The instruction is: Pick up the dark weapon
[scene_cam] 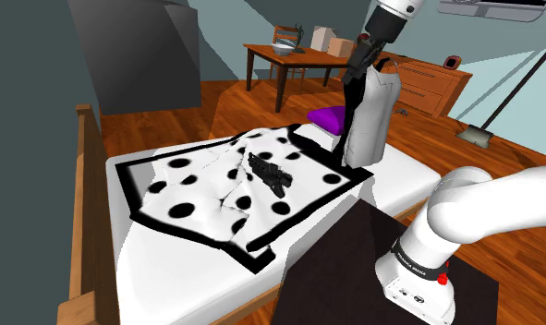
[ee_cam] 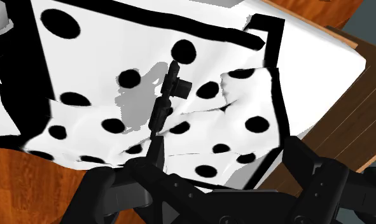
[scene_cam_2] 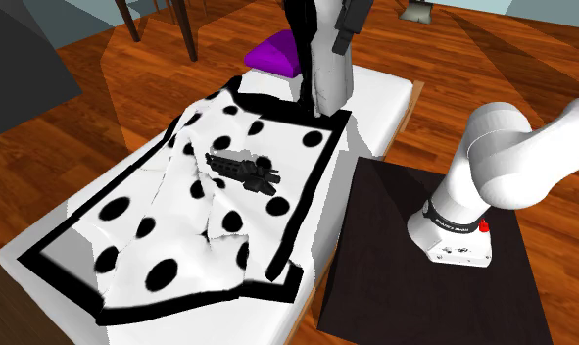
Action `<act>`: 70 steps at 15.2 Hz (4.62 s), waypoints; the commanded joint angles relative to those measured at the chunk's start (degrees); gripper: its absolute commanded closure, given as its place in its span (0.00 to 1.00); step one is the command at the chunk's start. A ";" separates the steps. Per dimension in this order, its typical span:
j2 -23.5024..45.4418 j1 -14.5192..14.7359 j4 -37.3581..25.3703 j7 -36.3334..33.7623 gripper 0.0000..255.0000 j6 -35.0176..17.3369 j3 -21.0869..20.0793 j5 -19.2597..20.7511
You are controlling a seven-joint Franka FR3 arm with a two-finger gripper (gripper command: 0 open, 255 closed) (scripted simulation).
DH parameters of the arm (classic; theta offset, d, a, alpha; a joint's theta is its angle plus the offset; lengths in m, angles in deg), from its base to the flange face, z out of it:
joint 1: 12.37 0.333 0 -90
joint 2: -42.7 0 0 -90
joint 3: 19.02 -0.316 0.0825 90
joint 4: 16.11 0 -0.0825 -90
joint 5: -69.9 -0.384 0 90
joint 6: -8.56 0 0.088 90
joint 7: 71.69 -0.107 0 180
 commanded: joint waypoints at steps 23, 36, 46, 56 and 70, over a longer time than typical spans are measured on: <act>37.08 -2.62 2.06 -3.57 0.00 -32.16 0.34 -0.36; 64.97 -3.67 -11.57 -5.09 0.00 -42.25 1.25 -1.43; 78.68 -4.29 -20.08 -5.42 0.00 -45.77 1.41 -2.24; 80.71 -4.33 -20.11 -5.27 1.00 -47.77 1.29 -2.39; 75.60 -4.20 -19.99 -5.70 1.00 -42.78 1.56 -2.01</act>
